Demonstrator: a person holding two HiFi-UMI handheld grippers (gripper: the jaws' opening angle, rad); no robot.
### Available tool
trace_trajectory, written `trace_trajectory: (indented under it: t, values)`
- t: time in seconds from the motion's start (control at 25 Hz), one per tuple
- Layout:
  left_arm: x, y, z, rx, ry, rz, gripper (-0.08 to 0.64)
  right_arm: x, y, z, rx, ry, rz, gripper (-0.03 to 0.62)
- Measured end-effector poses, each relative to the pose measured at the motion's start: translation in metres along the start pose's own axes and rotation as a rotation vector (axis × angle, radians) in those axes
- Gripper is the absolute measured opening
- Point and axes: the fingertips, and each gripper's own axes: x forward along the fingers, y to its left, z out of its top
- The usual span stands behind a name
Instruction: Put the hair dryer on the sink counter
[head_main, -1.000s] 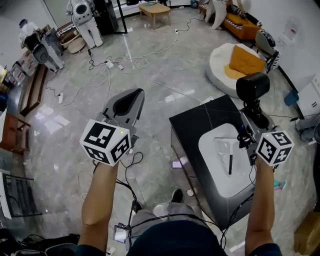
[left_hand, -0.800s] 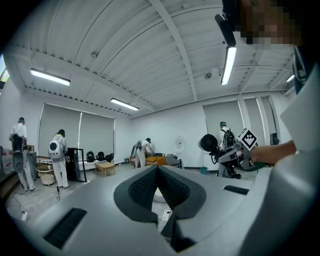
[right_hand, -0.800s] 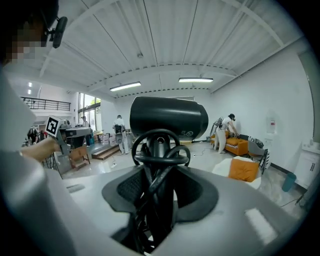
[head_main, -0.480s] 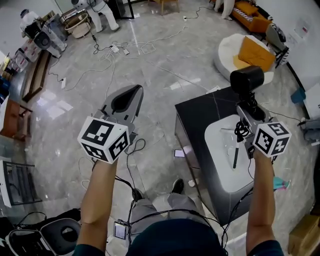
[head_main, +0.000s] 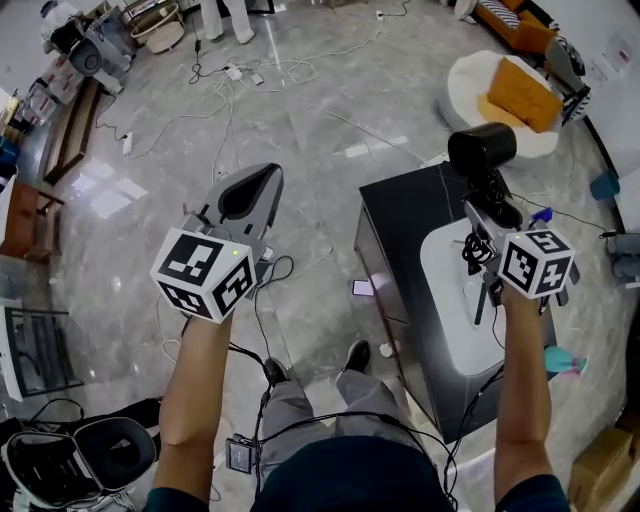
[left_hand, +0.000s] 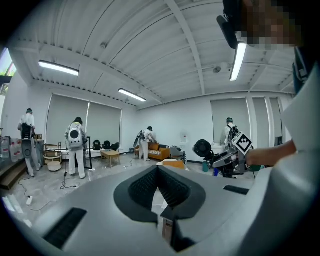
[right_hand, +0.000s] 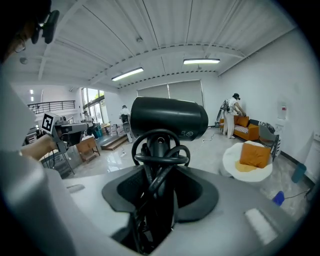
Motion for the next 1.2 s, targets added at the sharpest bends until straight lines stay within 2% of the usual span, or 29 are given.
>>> trace_trajectory:
  t: [0.6, 1.2]
  values:
    - [0.005, 0.026, -0.059, -0.06, 0.071, 0.012, 0.006, 0.063, 0.009, -0.059, 0.032, 0.13, 0.032, 0.17]
    - [0.01, 0.052, -0.102, -0.116, 0.108, 0.036, 0.006, 0.116, 0.012, -0.113, 0.064, 0.253, 0.052, 0.17]
